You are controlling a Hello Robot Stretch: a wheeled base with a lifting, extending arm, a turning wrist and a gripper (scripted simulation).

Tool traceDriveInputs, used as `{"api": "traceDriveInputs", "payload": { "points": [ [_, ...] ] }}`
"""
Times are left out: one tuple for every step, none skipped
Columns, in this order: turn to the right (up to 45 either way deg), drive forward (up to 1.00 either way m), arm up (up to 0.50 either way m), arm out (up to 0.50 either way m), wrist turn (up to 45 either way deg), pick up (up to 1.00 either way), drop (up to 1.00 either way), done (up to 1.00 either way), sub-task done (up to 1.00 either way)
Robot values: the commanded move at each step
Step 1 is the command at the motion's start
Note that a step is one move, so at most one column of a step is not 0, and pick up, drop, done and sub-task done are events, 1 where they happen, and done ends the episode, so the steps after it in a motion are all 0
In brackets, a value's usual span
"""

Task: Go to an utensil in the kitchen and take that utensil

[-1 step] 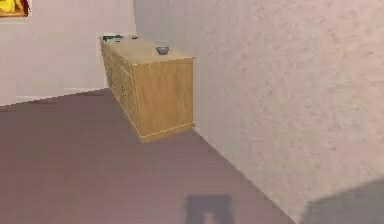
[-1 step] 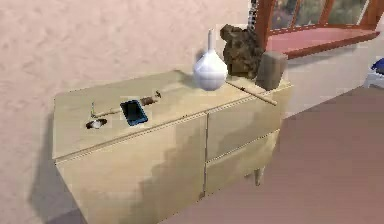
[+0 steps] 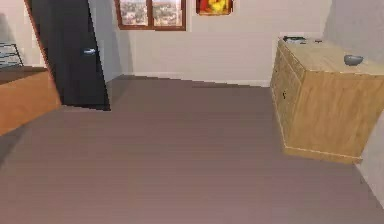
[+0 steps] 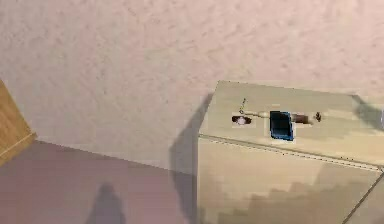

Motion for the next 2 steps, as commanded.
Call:
{"api": "traceDriveInputs", "payload": {
  "points": [
    [-39.0,0.00,0.00,0.00,0.0,0.00,0.00,0.00,0.00],
    [0.0,1.00,0.00,0.00,0.0,0.00,0.00,0.00,0.00]
  ]
}}
